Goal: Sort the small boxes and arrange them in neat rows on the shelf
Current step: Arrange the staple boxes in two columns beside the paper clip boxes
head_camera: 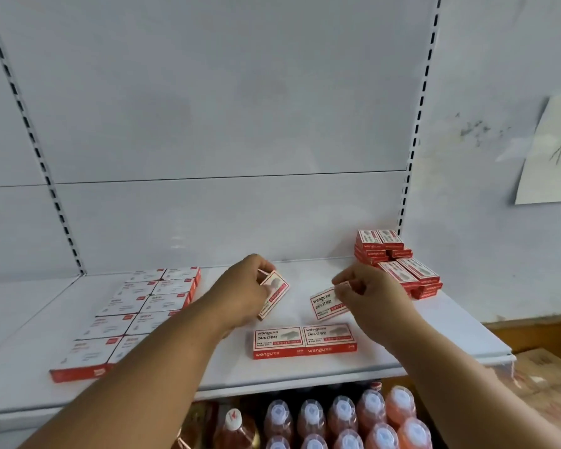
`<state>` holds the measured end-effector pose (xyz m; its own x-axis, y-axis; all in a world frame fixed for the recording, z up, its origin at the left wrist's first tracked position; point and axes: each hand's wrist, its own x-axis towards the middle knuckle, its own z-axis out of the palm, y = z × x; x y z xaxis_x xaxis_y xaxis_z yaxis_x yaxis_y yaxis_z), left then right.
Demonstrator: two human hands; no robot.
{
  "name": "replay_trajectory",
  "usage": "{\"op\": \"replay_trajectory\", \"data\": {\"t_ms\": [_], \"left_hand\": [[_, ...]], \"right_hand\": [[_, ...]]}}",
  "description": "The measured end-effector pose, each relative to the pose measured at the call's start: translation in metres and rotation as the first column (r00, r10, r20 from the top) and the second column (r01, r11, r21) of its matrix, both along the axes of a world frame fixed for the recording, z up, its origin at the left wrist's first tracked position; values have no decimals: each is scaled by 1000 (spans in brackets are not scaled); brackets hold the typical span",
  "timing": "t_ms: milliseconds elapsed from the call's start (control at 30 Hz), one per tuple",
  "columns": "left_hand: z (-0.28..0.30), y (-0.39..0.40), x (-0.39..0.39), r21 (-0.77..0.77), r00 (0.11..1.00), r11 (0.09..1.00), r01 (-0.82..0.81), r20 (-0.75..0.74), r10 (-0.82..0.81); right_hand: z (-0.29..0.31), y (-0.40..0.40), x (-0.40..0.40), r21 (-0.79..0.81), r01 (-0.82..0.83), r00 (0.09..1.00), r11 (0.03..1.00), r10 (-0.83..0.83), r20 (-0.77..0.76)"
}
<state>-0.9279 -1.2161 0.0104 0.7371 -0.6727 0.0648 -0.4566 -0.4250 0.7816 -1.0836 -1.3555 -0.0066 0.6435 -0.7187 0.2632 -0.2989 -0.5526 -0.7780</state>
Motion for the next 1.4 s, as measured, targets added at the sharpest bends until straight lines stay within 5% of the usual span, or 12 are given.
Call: {"op": "replay_trajectory", "data": {"t_ms": [100,300,700,833,933,1400], "left_hand": [[-10,-5,2,134,996,989,61,54,-69],[-22,-5,-1,135,996,989,66,48,-73],[-27,16,-13,192,946,978,82,295,-137],[-27,31,-28,379,869,907,183,370,-330],[-30,33,-32,467,832,853,231,359,-422],[-37,26,-36,477,796,843,250,395,-459]], "right_hand": [[-5,-4,11,-70,-20,994,997,13,-106],[-11,-10,19,-230,-152,928,961,59,-368],[-6,-11,7,-314,-309,884,898,150,-443],[-5,-7,-3,-333,-446,827,831,241,-507],[-8,-8,-7,-185,-521,797,834,397,-454],[-17,-8,-7,-134,-489,843,862,427,-328]]}}
